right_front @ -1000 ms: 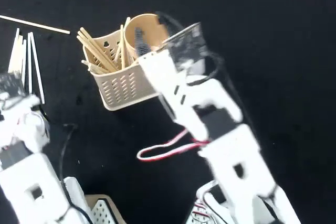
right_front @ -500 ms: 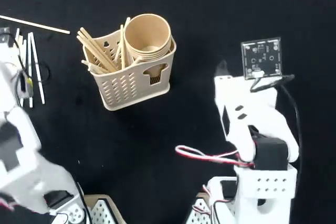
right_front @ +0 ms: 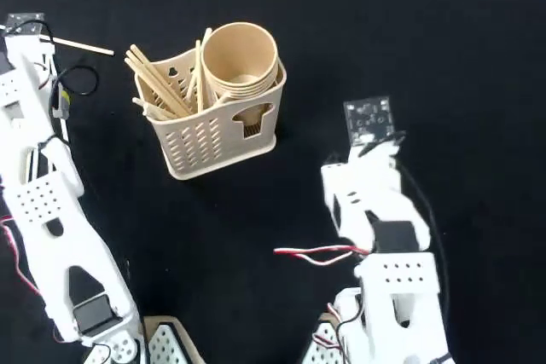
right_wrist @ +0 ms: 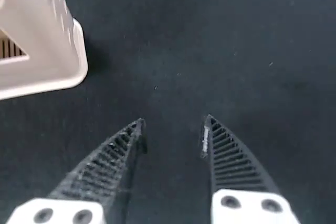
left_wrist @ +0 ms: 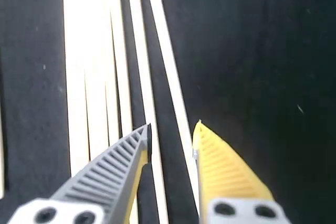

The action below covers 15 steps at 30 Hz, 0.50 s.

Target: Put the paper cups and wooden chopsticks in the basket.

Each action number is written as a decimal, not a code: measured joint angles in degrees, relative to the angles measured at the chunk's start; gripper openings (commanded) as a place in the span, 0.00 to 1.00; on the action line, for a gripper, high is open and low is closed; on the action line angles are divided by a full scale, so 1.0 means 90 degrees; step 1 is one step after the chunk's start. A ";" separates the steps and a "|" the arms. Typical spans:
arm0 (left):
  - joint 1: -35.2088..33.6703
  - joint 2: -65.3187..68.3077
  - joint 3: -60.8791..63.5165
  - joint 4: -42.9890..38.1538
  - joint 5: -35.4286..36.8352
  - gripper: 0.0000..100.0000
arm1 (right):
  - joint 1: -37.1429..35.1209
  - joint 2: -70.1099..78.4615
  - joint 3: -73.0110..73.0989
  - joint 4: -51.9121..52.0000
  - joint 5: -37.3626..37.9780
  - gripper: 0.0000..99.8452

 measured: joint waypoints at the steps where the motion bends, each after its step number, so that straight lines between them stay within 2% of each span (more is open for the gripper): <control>1: -0.0020 0.0274 -0.0371 0.0000 0.0098 0.15 | -0.0039 0.0000 0.0088 -0.0068 0.0000 0.17; 6: -0.0039 0.1397 -0.1641 0.0020 0.0274 0.15 | -0.0244 0.0000 0.0186 -0.0166 0.0000 0.17; 15: -0.0049 0.1963 -0.1983 0.0029 0.0303 0.14 | -0.0283 0.0000 0.0234 -0.0176 0.0000 0.17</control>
